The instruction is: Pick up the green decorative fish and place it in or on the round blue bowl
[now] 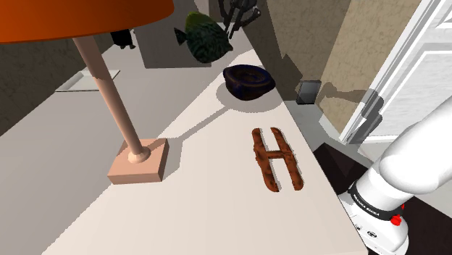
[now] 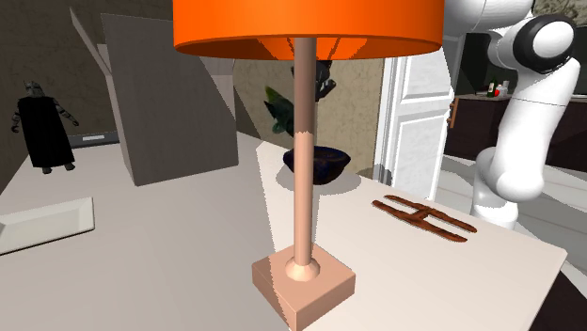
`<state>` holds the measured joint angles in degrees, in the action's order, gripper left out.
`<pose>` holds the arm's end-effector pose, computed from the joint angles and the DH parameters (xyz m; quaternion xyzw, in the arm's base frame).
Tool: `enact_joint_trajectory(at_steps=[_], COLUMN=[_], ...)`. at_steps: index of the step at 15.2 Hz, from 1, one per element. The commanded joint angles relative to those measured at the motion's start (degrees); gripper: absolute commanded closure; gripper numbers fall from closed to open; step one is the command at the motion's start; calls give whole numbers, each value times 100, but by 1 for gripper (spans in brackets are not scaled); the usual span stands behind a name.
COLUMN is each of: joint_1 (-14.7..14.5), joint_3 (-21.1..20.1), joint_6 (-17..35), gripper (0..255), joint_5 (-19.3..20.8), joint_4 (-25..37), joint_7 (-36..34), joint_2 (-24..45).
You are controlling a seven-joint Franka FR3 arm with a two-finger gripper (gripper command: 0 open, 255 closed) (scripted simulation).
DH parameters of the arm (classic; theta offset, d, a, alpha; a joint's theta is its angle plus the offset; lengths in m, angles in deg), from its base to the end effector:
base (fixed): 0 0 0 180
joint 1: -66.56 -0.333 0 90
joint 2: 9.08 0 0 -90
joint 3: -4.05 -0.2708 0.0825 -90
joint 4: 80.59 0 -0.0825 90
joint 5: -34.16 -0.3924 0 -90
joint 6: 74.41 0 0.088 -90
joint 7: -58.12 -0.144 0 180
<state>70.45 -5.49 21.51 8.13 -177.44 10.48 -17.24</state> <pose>0.5304 0.1167 0.5835 -0.9069 0.3581 0.0414 0.2181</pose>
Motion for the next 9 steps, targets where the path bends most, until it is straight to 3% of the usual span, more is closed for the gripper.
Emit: enact_joint_trajectory(at_steps=[1,9], joint_1=[124,519], joint_3=[188,879], joint_6=[-209,-839], gripper=[255,255], joint_5=[-40,9], joint_4=[-134,-517], joint_7=[261,1155], joint_2=[-218,-778])
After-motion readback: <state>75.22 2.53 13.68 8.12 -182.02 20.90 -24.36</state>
